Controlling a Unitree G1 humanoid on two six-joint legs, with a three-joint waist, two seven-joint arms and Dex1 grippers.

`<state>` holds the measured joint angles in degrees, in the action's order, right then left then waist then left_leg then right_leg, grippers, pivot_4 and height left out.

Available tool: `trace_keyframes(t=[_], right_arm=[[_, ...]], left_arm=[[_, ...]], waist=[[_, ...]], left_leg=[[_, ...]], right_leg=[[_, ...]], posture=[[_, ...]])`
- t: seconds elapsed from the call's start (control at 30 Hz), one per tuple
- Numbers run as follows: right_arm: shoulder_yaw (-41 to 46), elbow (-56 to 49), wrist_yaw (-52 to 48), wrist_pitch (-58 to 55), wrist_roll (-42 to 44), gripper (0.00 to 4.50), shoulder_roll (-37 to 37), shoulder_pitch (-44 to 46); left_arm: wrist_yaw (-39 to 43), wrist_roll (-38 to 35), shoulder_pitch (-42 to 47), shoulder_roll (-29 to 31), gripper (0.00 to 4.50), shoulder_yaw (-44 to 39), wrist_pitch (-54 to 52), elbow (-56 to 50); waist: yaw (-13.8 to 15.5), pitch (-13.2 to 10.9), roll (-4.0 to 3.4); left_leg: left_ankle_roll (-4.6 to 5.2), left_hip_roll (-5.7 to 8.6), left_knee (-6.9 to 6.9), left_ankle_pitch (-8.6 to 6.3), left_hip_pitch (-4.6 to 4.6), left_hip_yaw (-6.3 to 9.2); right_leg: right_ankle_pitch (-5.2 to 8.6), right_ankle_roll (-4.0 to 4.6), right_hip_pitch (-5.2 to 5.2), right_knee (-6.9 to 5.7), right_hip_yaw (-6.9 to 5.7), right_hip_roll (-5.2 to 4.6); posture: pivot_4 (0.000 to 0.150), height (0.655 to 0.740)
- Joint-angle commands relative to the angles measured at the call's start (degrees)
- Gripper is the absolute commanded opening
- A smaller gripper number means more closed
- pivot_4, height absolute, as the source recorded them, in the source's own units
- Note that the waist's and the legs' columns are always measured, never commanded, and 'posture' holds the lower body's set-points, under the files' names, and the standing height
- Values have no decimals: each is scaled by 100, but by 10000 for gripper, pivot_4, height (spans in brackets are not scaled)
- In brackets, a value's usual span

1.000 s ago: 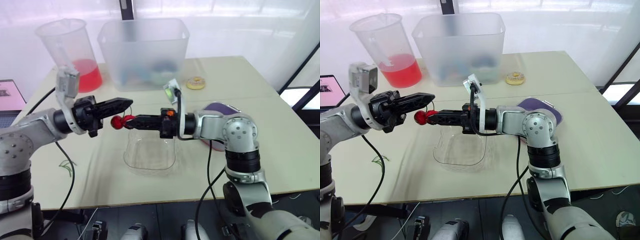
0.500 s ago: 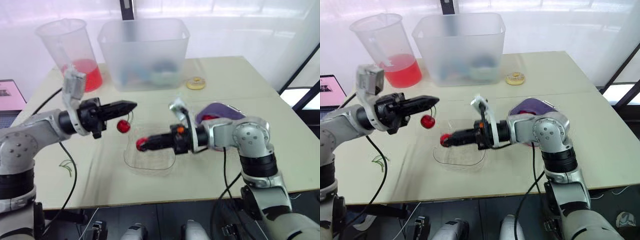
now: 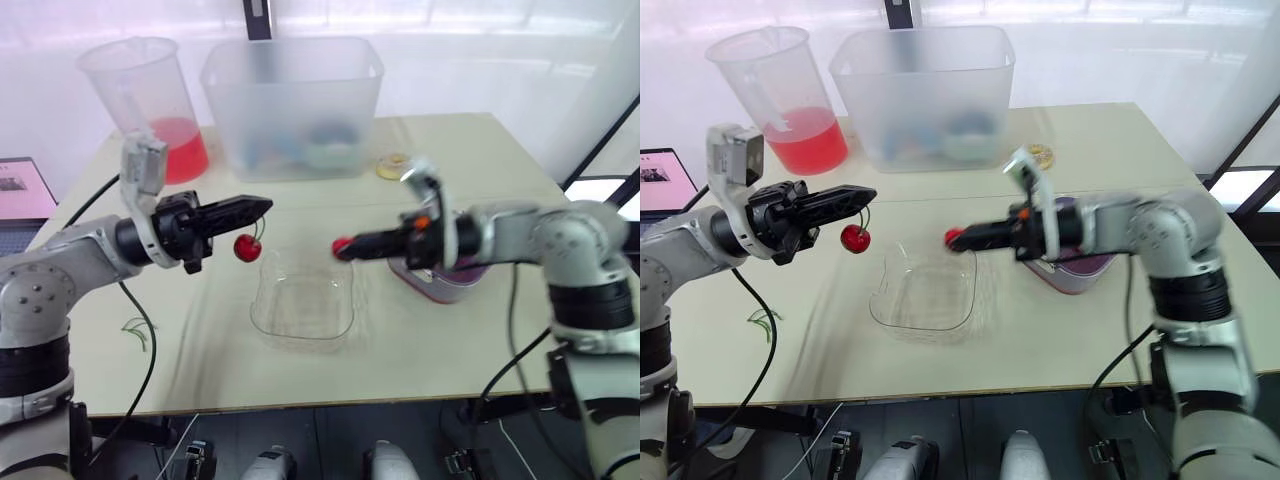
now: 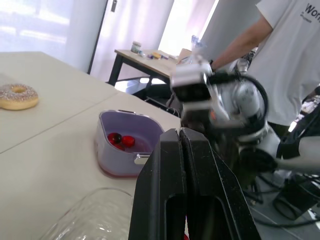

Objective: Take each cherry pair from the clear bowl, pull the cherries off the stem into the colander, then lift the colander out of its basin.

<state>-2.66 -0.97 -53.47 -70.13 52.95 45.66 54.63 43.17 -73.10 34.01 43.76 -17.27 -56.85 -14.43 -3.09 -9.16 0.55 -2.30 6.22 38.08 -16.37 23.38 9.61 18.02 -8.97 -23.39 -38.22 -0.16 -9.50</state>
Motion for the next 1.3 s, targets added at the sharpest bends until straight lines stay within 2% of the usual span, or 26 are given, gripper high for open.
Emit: trace_keyframes(t=[0.03, 0.17, 0.3, 0.4, 0.53, 0.7, 0.73, 0.83, 0.93, 1.13, 1.3], right_arm=[[-428, 636, -744, 1000, -1154, 77, 756, 254], [-1018, 1415, -1455, 1942, -2247, 77, 1274, 291], [-1517, 2084, -1648, 2827, -3300, 77, 1319, 193], [-1664, 2265, -1808, 3202, -3773, 77, 1323, 125], [-1645, 2365, -2010, 3300, -4051, 17416, 1268, 117], [-1380, 2537, -2140, 3301, -4202, 42897, 1287, 305], [-1257, 2601, -2150, 3292, -4180, 44062, 1308, 407], [-878, 2467, -2348, 3023, -3871, 44062, 1319, 585], [-294, 1766, -2527, 2206, -2984, 44062, 949, 589], [416, 199, -1963, 1561, -1719, 44062, -293, -187], [693, -413, -1133, 1105, -868, 44062, -1508, -304]], left_arm=[[-9, 5, -6, 12, 0, -195, 162, -96], [8, 89, 1, 12, 0, -190, 235, -59], [-11, 110, -29, 9, 0, -196, 278, -85], [-35, 103, -46, 5, 0, -210, 284, -104], [-74, 87, -50, -7, 0, -211, 299, -114], [-150, 84, 56, -38, 0, -183, 335, -56], [-178, 49, 95, -55, 0, -193, 329, -39], [-301, -203, 190, -155, 0, -255, 278, -44], [-380, -372, 244, -226, 0, -241, 235, -88], [-793, -586, 423, -518, 0, -220, 334, -29], [-935, -783, 434, -625, 0, -101, 262, -203]], waist=[[30, 0, 0], [42, -1, 1], [32, -1, 1], [45, -1, 1], [52, -1, 1], [54, -1, 1], [54, -1, 1], [53, -2, -1], [47, -2, 0], [56, -2, 0], [60, -2, 1]], left_leg=[[1, 0, 0, -1, 0, -2], [3, -2, 1, -1, 0, -10], [2, -5, -1, -1, 0, -16], [2, -4, 0, -1, 0, -15], [2, -3, 2, -1, 1, -14], [2, -3, 2, -1, 1, -13], [2, -3, 2, -1, 1, -13], [2, -3, 1, -1, 1, -14], [2, -5, -1, -1, 2, -11], [2, -7, 5, -1, 1, -6], [1, -2, 11, -1, 4, -1]], right_leg=[[0, 0, 0, 1, 0, 0], [0, -1, -2, 1, 2, 0], [0, -1, -5, 1, 3, 0], [0, -1, -5, 2, 3, -1], [0, -1, -5, 2, 3, -2], [0, -1, -4, 3, 3, -2], [0, -1, -4, 4, 3, -2], [0, -1, -5, 4, 3, -2], [0, -1, -4, 6, 2, 0], [0, -1, 2, 3, 0, 2], [0, -1, 1, 0, 1, -2]], posture=[[1500, 7400], [1500, 7400], [1500, 7400], [1500, 7400], [1500, 7400], [1500, 7400], [1500, 7400], [1500, 7400], [1500, 7400], [1500, 7400], [1500, 7400]])
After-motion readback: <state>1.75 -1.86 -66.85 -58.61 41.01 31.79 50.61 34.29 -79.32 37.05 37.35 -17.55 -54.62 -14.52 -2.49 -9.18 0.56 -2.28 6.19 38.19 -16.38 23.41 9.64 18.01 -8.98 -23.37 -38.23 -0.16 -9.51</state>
